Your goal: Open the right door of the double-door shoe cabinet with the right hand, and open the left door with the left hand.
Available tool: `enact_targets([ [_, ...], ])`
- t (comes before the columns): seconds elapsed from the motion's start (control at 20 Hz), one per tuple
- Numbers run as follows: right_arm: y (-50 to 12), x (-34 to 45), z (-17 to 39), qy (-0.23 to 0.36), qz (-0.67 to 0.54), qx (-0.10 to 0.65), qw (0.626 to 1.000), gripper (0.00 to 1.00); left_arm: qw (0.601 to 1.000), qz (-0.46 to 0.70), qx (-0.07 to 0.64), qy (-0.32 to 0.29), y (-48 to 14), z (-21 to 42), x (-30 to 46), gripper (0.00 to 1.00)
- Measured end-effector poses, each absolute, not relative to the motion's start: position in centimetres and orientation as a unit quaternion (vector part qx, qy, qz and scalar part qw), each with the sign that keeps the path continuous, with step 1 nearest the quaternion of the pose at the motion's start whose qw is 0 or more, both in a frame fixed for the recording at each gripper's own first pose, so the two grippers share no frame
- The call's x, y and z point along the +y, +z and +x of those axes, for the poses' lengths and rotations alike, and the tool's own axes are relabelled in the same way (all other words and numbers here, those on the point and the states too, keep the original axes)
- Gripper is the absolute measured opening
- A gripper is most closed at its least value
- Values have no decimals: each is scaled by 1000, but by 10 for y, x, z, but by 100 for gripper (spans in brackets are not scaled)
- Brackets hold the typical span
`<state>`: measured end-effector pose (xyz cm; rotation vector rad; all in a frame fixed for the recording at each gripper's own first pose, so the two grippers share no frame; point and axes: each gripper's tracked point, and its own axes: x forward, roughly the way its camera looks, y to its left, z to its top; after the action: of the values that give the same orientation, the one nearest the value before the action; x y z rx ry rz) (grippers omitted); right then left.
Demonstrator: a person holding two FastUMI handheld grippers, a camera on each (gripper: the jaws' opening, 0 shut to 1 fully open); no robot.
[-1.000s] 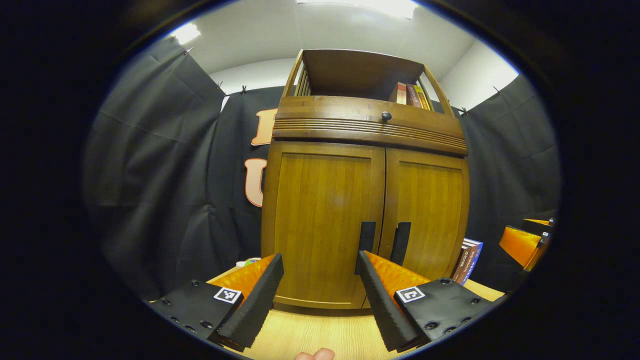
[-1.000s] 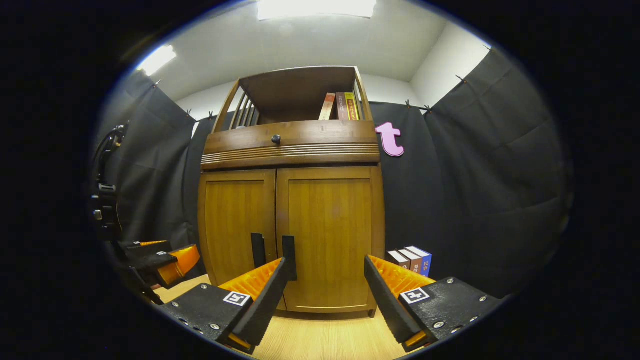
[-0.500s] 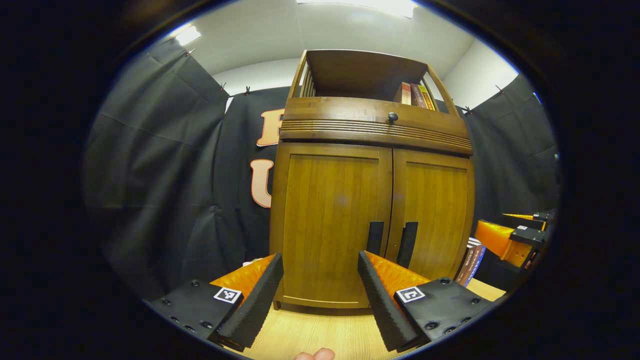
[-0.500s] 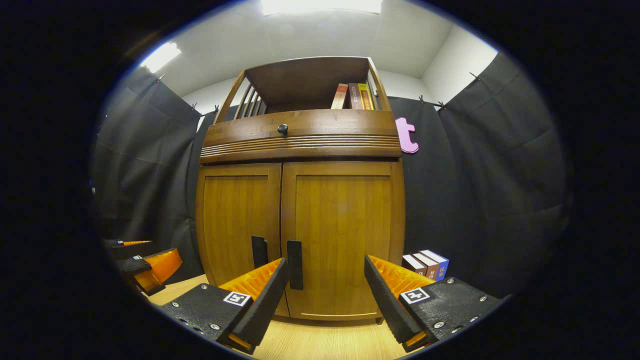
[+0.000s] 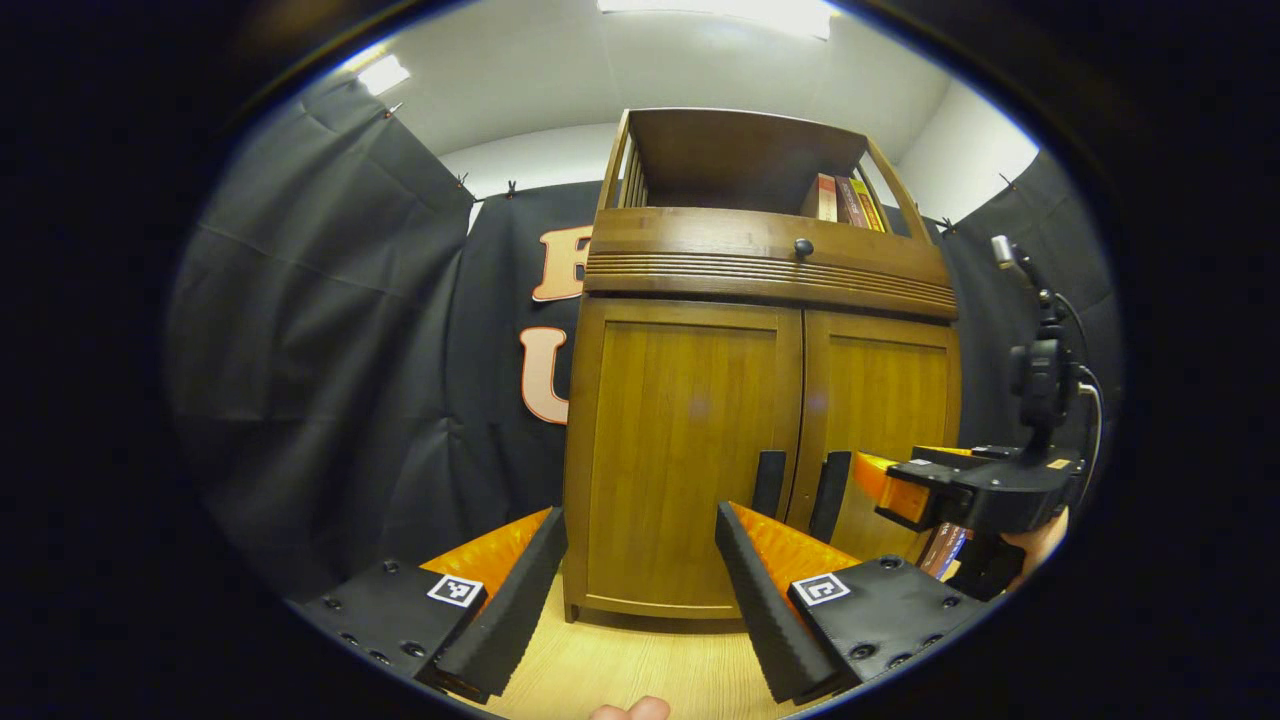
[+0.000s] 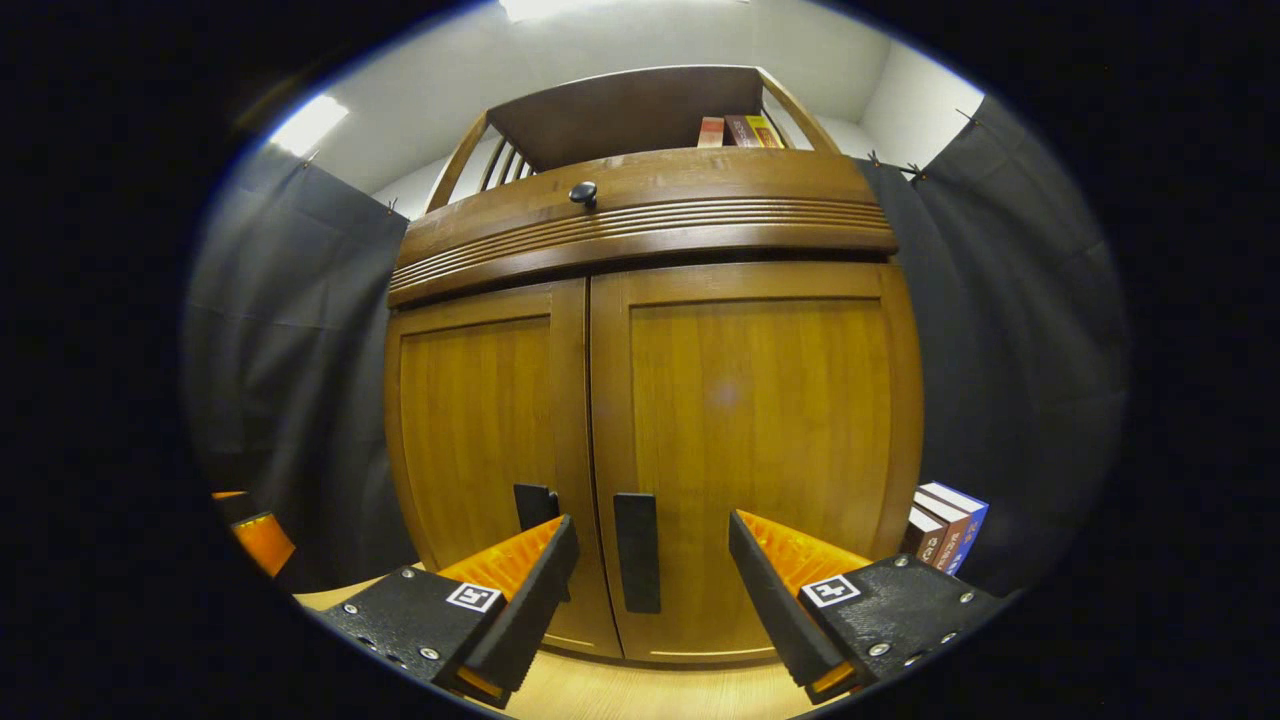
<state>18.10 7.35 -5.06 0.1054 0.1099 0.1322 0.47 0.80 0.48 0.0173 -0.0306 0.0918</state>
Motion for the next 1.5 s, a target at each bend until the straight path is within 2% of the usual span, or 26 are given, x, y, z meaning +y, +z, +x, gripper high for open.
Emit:
enact_targets([
  [0.4,-108,82,227,42,46,120,991,94,998,7,-25,54,6,5,10,99],
  [0.7,-118,85,240,30,46,116,992,94,997,10,-28,66,6,7,13,99],
  [0.8,-120,85,243,29,41,109,993,100,997,8,-30,71,7,8,13,99],
  [0.85,-118,84,243,27,33,103,994,93,997,7,-29,73,5,8,14,99],
  [0.9,-119,84,242,28,26,101,994,99,997,7,-29,73,6,8,14,99],
  [0.95,-119,85,242,29,23,97,995,89,997,8,-29,73,6,8,14,99],
  [1.0,-120,85,242,31,22,99,994,98,997,10,-31,73,6,8,14,99],
  [1.1,-121,87,242,35,30,100,994,94,997,13,-32,71,7,9,14,99],
  [1.15,-123,88,242,35,38,101,994,78,997,12,-33,70,7,9,13,99],
  [1.25,-125,89,239,38,47,102,993,70,997,12,-32,66,7,7,12,99],
  [1.3,-126,93,239,42,51,103,993,77,997,12,-32,64,7,7,12,96],
  [1.35,-128,97,240,49,56,104,992,67,997,12,-31,63,6,9,9,94],
  [1.5,-127,104,239,63,56,98,992,36,998,12,-29,62,6,9,8,96],
])
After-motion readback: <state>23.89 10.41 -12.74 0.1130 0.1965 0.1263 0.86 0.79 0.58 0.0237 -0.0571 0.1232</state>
